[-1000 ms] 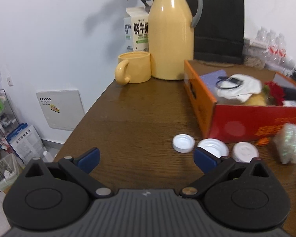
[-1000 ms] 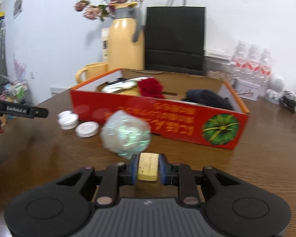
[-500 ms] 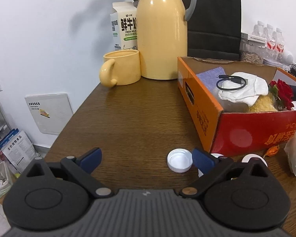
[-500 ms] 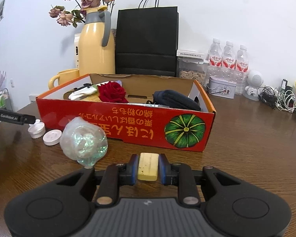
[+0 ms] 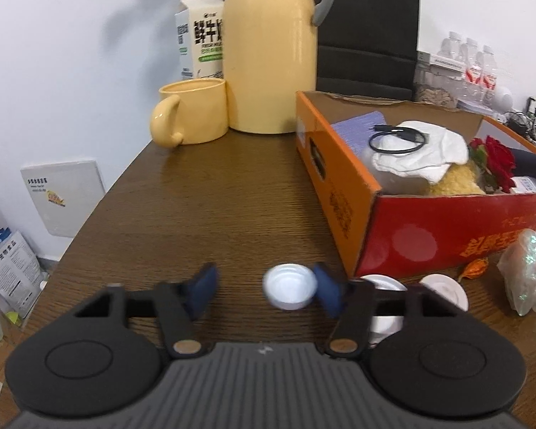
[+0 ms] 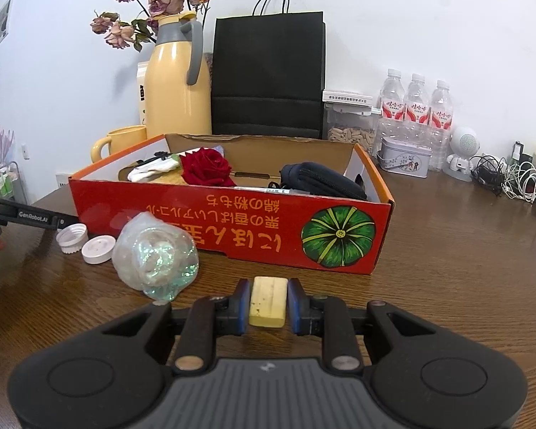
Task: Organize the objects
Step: 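Carry the white cap and yellow bar into the box while opening both tools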
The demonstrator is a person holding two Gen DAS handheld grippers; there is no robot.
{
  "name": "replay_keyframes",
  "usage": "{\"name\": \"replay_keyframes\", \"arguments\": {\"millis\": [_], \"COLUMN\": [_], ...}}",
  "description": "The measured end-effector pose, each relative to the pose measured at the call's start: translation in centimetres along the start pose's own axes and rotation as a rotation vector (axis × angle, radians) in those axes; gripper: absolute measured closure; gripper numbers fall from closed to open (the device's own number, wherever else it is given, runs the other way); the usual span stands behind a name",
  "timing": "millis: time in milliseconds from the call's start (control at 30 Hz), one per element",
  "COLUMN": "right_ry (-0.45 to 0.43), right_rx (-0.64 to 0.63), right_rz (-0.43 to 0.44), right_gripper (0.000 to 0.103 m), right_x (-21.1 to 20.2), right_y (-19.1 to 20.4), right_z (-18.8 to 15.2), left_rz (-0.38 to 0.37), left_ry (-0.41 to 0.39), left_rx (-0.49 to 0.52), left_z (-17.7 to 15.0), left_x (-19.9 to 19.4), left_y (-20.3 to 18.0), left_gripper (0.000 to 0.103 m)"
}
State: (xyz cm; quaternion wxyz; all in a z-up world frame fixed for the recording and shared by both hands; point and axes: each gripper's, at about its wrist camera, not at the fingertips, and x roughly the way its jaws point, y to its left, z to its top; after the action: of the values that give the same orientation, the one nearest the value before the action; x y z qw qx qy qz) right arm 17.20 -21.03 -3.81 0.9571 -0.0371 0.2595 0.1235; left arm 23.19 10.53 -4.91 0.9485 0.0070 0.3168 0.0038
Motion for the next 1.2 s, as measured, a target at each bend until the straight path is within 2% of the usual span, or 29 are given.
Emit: {"name": "replay_keyframes", "arguments": {"millis": [33, 67, 333, 567, 900, 1200], "right_ry": [0.0, 0.0, -0.008, -0.037, -0.145, -0.189], "right_rx": [0.0, 0.0, 0.0, -0.004, -0.068, -0.063], "right_rz": [0.0, 0.0, 0.001, 0.017, 0.033, 0.049], "right_gripper": [0.082, 0.082, 0.082, 0.082, 0.082, 0.082], "right_x": [0.0, 0.0, 0.0, -0.6, -0.2, 3.5], "right_y": [0.0, 0.0, 0.0, 0.0, 0.9, 1.5], "right_z": [0.0, 0.0, 0.0, 0.7, 6.0, 10.6], "left_rz": [-0.01, -0.011, 0.016, 0.028, -0.03, -0.1], "left_ry": [-0.005, -0.008, -0.037, -0.106, -0.247, -0.265], "left_rx": [0.006, 0.013, 0.005, -0.011, 0.01, -0.011], "left_z": [-0.1, -0.1, -0.2, 1.1, 5.0, 8.2], "left_x": [-0.1, -0.2, -1.4, -4.1, -7.0, -4.2], "left_y": [-0.1, -0.2, -0.6, -1.1, -5.3, -9.4], "left_gripper": [0.073, 0.074, 0.074, 0.074, 0.074, 0.074]}}
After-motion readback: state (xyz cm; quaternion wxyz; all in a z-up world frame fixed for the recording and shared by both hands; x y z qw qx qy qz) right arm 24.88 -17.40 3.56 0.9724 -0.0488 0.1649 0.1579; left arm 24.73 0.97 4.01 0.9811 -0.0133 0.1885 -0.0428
